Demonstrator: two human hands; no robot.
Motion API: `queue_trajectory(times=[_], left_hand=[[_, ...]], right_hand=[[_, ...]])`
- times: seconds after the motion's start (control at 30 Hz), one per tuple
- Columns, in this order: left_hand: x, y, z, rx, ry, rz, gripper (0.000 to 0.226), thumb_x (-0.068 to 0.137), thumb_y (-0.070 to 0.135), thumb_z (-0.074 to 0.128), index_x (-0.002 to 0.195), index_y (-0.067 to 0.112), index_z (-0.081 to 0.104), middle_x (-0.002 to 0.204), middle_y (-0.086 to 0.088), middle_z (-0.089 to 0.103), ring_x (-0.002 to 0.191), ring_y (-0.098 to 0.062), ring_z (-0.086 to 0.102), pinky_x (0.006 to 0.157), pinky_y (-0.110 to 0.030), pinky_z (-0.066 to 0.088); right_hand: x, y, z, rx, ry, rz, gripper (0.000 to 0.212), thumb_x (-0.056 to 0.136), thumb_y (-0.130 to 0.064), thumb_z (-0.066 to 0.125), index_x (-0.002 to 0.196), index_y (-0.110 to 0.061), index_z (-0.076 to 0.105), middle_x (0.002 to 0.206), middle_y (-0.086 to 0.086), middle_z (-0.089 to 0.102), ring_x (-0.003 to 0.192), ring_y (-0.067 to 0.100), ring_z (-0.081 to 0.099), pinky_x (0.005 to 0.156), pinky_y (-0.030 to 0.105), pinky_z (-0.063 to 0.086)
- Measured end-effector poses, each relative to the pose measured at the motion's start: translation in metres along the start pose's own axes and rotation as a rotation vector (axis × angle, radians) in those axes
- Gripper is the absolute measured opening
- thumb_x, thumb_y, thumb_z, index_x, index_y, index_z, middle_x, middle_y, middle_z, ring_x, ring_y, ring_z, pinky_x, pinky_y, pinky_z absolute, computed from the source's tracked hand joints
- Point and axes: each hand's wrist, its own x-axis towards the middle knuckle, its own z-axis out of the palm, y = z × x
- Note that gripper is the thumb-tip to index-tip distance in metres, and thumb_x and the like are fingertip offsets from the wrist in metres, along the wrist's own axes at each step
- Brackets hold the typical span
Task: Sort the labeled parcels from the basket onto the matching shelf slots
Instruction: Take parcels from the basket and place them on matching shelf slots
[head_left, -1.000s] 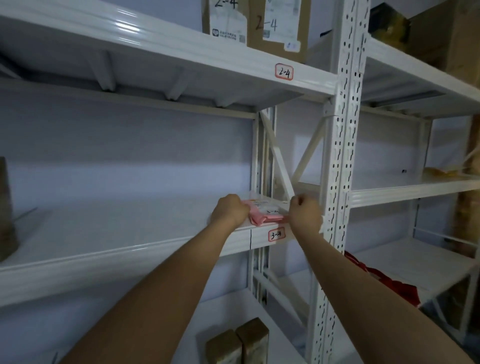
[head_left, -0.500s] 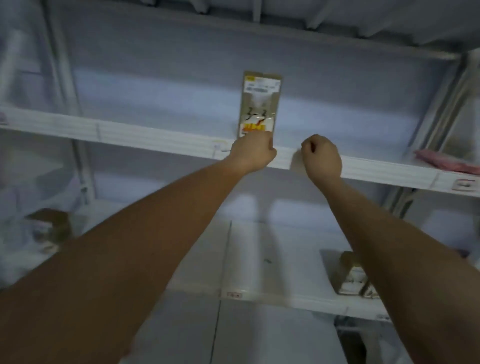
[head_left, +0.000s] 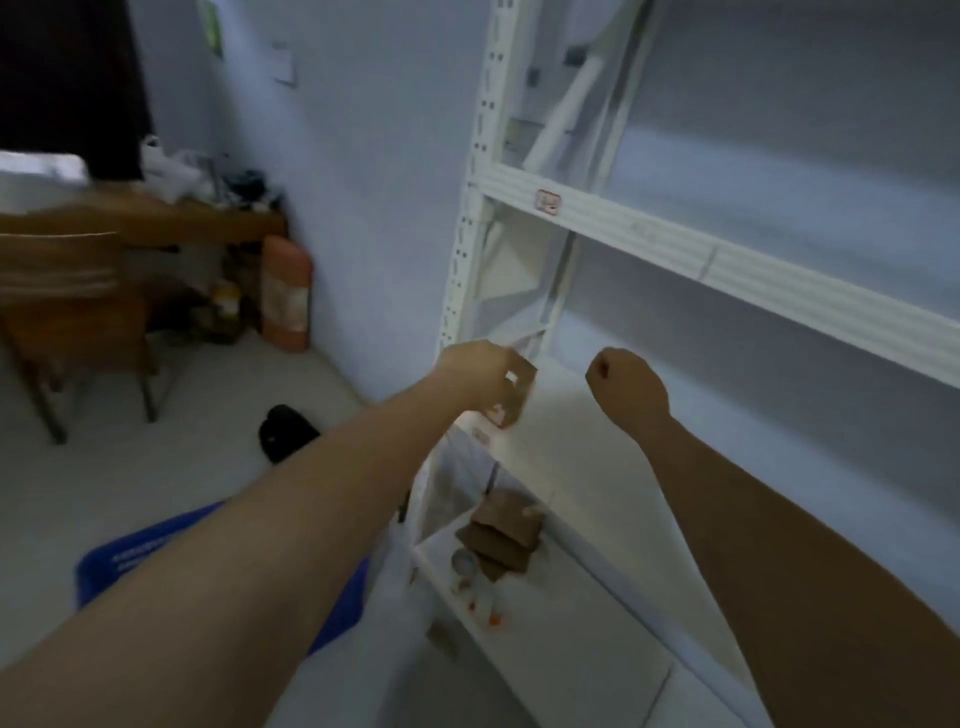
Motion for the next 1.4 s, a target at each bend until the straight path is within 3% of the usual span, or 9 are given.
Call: queue_trajectory(times=[0.17,0.33,0.43,0.57,0.63,0.77,1.0,1.27,1.4], left_hand=[[-0.015,-0.146,0.042,-0.009,-0.144,-0.361,0.036,0.095,0.031,0.043,0.121,0.007,0.052,0.124,-0.015,0.054,0.112,-0.033,0.053,0.089,-0.038,0.045],[-0.025,-0.261,0.06,-0.063,-0.204,-0.635,0.034,0.095,0.028,0.047,0.123,0.01,0.053,0.123,-0.012,0.055,0.111,-0.029,0.054,0.091,-0.039,0.047],[-0.041,-0.316,0.069,-0.093,-0.161,-0.769,0.032,0.095,0.028,0.048,0.12,0.009,0.054,0.118,-0.012,0.056,0.107,-0.027,0.055,0.088,-0.037,0.047],[-0.068,-0.378,0.101,-0.105,-0.199,-0.904,0.033,0.093,0.029,0.048,0.117,0.009,0.058,0.117,-0.014,0.058,0.105,-0.031,0.056,0.083,-0.034,0.044],[-0.08,-0.407,0.123,-0.153,-0.23,-0.978,0.032,0.092,0.029,0.049,0.115,0.01,0.059,0.118,-0.014,0.059,0.105,-0.032,0.056,0.084,-0.035,0.045],[-0.099,-0.463,0.176,-0.271,-0.256,-1.083,0.029,0.091,0.023,0.046,0.113,0.009,0.06,0.117,-0.014,0.059,0.101,-0.032,0.057,0.084,-0.036,0.047],[-0.129,-0.547,0.287,-0.466,-0.398,-1.109,0.024,0.095,0.019,0.04,0.101,0.005,0.058,0.098,-0.014,0.062,0.079,-0.026,0.051,0.069,-0.034,0.042],[-0.164,-0.617,0.414,-0.674,-0.521,-1.283,0.026,0.092,0.021,0.045,0.109,0.006,0.058,0.115,-0.017,0.06,0.102,-0.035,0.057,0.083,-0.04,0.047],[-0.185,-0.634,0.48,-0.693,-0.612,-1.315,0.029,0.092,0.026,0.044,0.11,0.009,0.058,0.116,-0.013,0.059,0.105,-0.035,0.056,0.088,-0.041,0.047]], right_hand=[[0.06,-0.097,0.114,0.111,-0.214,-0.125,0.03,0.091,-0.034,0.033,0.077,-0.017,0.054,0.078,0.003,0.053,0.077,0.024,0.055,0.068,0.025,0.041],[0.097,-0.194,0.225,0.276,-0.497,-0.264,0.028,0.092,-0.025,0.042,0.084,-0.002,0.056,0.083,0.01,0.054,0.081,0.024,0.052,0.069,0.029,0.037],[0.096,-0.255,0.278,0.312,-0.63,-0.325,0.028,0.094,-0.02,0.042,0.072,-0.007,0.053,0.076,0.008,0.054,0.077,0.024,0.053,0.063,0.031,0.039],[0.07,-0.322,0.345,0.3,-0.778,-0.429,0.027,0.095,-0.022,0.043,0.092,-0.001,0.061,0.091,0.015,0.062,0.084,0.03,0.059,0.073,0.039,0.048],[0.051,-0.344,0.381,0.276,-0.874,-0.459,0.025,0.095,-0.021,0.043,0.084,-0.002,0.057,0.085,0.016,0.058,0.08,0.03,0.057,0.067,0.037,0.043],[0.017,-0.377,0.458,0.23,-1.01,-0.379,0.024,0.093,-0.025,0.041,0.075,-0.013,0.05,0.082,0.009,0.054,0.079,0.027,0.054,0.068,0.035,0.044],[-0.015,-0.417,0.58,0.229,-1.137,-0.209,0.027,0.096,-0.022,0.038,0.101,-0.004,0.058,0.093,0.017,0.058,0.081,0.027,0.052,0.072,0.036,0.043],[-0.053,-0.424,0.703,0.142,-1.311,-0.135,0.02,0.097,-0.02,0.038,0.082,-0.013,0.05,0.101,0.019,0.062,0.097,0.035,0.057,0.081,0.038,0.043],[-0.081,-0.413,0.763,0.09,-1.417,-0.178,0.035,0.096,-0.018,0.039,0.062,-0.026,0.033,0.078,0.002,0.049,0.073,0.019,0.045,0.072,0.033,0.034]])
